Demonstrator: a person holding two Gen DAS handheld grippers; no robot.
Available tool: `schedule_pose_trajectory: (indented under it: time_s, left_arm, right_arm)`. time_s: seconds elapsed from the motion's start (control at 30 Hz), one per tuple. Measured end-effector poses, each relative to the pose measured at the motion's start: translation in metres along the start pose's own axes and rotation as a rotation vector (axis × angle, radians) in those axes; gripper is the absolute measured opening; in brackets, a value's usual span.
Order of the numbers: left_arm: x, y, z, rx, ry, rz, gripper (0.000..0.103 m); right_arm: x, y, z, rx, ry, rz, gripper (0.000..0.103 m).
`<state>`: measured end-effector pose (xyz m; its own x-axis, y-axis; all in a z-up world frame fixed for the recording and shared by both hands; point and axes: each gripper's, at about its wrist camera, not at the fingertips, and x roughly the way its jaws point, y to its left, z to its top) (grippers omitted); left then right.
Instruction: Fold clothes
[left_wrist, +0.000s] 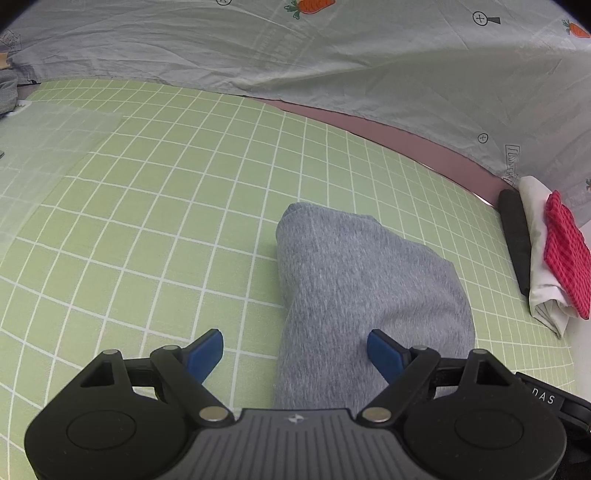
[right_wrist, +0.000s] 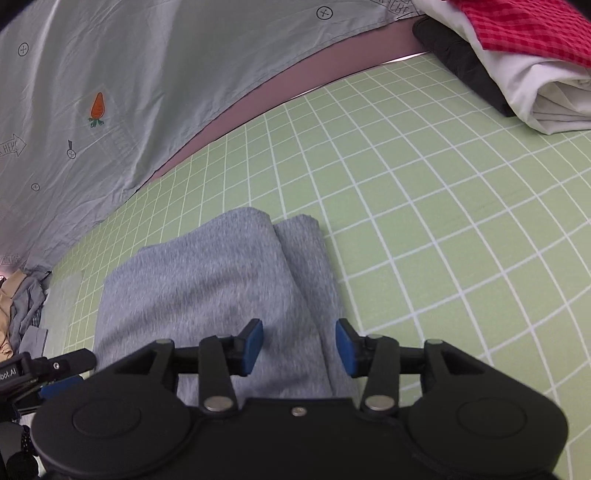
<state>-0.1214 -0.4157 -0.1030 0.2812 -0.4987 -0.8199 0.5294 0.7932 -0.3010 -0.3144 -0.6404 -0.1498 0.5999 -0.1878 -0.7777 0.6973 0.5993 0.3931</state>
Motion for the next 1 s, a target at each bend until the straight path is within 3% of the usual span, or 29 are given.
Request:
schedule_pose_trajectory:
  time_s: [0.17, 0.3, 0.5, 0.6, 0.67, 0.77, 1.0]
  left_arm:
    - [-0.006, 0.005, -0.018, 0.022, 0.021, 0.019, 0.086]
    - [-0.005, 0.009, -0.030, 0.032, 0.049, 0.026, 0.086]
    - [-0.002, 0.010, -0.029, 0.048, 0.064, -0.005, 0.086]
    - [0.007, 0.006, -0.022, 0.069, 0.074, -0.023, 0.090]
    - [0.016, 0.001, -0.017, 0.083, 0.083, -0.028, 0.090]
    - [0.029, -0.008, -0.010, 0.097, 0.096, -0.023, 0.091]
    - [0.053, -0.028, 0.002, 0.096, 0.139, 0.009, 0.091]
  right_arm:
    - [-0.014, 0.027, -0.030, -0.128, 0.026, -0.054, 0.052]
    - [-0.018, 0.031, -0.057, -0.204, 0.064, -0.181, 0.050]
    - [-0.031, 0.018, -0.066, -0.150, 0.065, -0.224, 0.052]
    - [-0.033, 0.020, -0.059, -0.154, 0.030, -0.203, 0.055]
    - [-0.027, 0.020, -0.049, -0.156, 0.016, -0.162, 0.065]
    - [-0.013, 0.022, -0.035, -0.174, 0.011, -0.123, 0.072]
    - [0.025, 0.019, -0.009, -0.178, 0.081, -0.066, 0.073]
